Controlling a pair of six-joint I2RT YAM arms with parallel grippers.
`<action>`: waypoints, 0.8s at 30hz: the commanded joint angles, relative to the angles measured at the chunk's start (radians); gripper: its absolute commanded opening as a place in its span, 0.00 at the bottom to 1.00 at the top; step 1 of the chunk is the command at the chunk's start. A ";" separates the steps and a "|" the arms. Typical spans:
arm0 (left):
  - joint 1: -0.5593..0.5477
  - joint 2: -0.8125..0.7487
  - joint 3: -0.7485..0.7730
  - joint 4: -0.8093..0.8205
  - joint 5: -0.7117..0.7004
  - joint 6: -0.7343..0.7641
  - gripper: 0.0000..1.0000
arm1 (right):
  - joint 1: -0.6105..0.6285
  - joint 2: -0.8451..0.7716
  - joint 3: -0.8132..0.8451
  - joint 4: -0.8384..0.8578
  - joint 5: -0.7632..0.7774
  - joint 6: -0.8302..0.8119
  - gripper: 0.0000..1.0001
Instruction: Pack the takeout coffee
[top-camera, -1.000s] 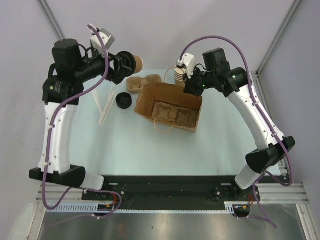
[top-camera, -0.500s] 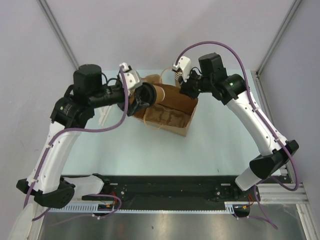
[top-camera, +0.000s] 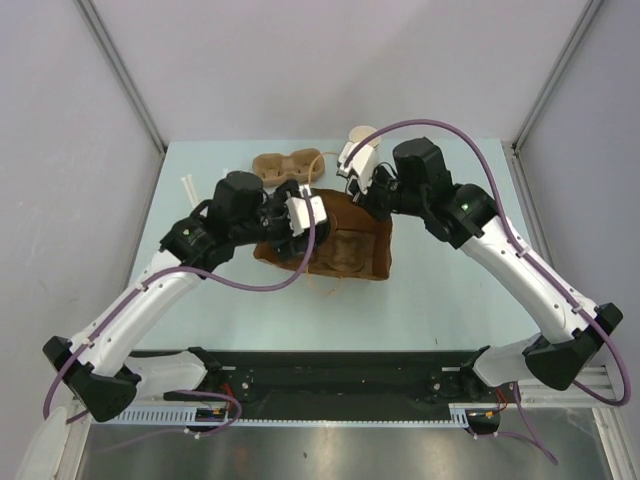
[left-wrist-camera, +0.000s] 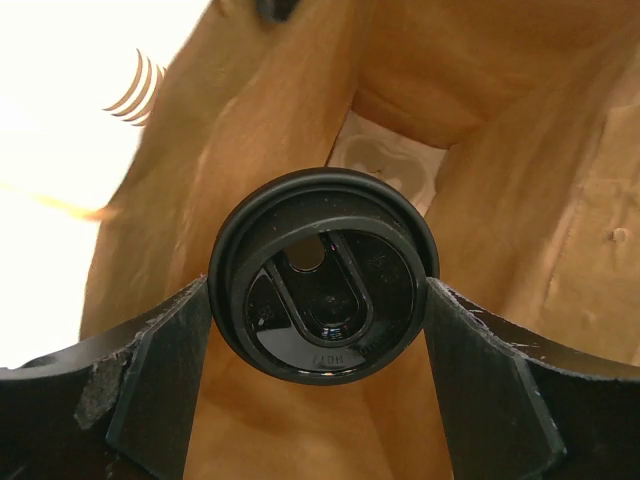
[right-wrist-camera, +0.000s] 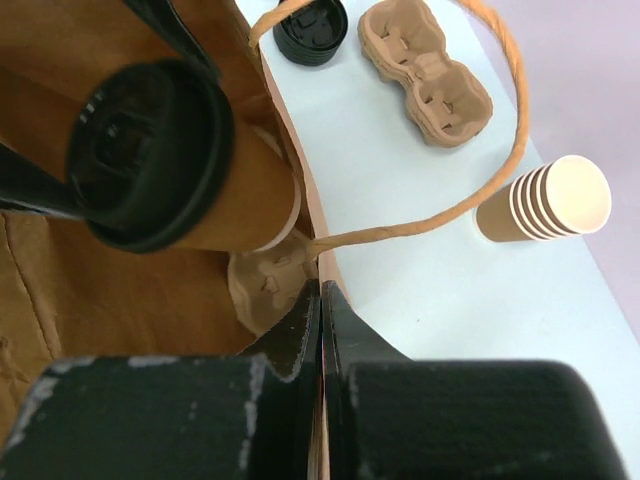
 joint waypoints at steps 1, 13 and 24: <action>-0.029 -0.046 -0.090 0.135 -0.052 0.070 0.33 | 0.025 -0.058 -0.039 0.126 0.040 -0.025 0.00; -0.059 -0.086 -0.274 0.222 -0.067 0.139 0.32 | 0.094 -0.125 -0.135 0.236 0.203 -0.003 0.00; -0.060 -0.144 -0.467 0.354 -0.089 0.177 0.32 | 0.222 -0.191 -0.260 0.298 0.300 -0.049 0.00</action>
